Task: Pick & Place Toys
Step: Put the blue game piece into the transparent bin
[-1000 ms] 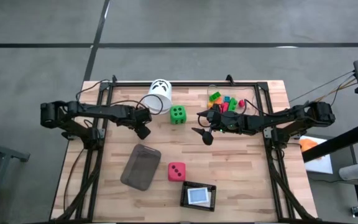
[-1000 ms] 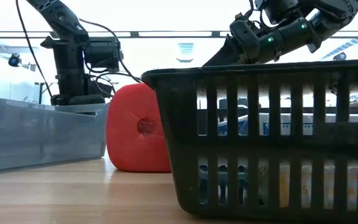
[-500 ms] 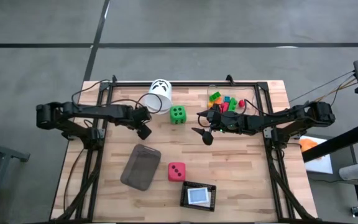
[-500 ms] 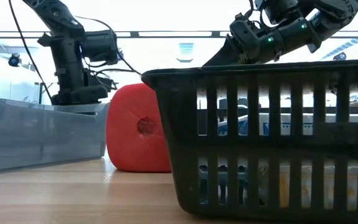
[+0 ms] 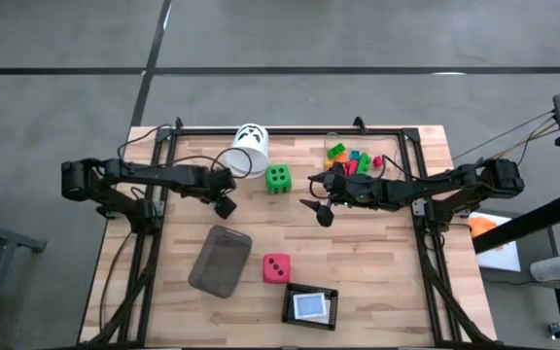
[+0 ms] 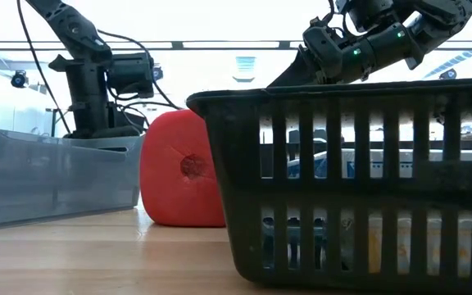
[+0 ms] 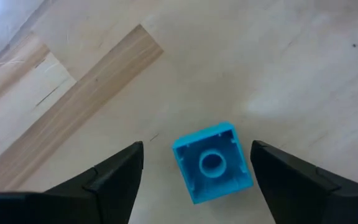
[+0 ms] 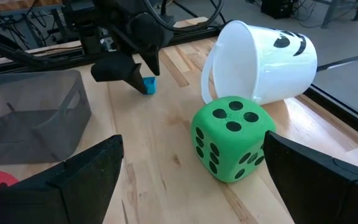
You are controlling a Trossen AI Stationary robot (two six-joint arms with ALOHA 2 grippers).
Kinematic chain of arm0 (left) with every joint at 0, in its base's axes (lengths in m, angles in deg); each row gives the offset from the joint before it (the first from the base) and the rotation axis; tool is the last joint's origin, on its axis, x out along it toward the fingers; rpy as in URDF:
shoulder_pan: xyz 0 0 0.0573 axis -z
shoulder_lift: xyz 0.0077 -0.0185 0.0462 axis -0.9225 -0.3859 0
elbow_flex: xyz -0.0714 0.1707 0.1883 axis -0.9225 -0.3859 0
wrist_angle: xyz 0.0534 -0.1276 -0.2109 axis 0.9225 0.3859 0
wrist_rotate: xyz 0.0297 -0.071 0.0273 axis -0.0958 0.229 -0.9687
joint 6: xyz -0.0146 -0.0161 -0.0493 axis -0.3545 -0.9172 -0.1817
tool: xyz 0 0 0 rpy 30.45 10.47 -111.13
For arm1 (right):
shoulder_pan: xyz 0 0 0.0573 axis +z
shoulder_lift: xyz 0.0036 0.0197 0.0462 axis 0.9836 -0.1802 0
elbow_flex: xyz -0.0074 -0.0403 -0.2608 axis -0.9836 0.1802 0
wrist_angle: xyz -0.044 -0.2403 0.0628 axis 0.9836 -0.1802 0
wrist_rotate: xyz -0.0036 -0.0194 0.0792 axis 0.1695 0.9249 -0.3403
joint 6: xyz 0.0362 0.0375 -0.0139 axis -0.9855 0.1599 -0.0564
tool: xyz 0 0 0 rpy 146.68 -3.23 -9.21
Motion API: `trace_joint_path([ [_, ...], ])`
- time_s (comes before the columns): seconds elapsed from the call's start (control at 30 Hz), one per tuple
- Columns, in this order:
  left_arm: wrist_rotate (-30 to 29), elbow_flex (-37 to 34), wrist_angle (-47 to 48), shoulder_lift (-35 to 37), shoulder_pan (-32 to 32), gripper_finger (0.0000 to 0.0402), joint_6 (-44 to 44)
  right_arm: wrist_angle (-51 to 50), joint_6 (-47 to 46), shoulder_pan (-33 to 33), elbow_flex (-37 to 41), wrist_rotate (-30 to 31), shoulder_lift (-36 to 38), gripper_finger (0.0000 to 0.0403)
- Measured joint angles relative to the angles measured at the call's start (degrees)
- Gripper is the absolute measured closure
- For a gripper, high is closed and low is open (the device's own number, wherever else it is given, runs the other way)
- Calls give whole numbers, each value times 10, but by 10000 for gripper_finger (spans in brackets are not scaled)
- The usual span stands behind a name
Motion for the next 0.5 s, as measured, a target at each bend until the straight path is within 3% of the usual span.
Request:
trace_joint_path([
  [0.27, 0, -28, -39, 0, -6, 164, 0, 0, 0, 0, 0, 0, 0, 23],
  [0.5, 0, -29, -41, 0, -7, 246, 5, 0, 0, 0, 0, 0, 0, 23],
])
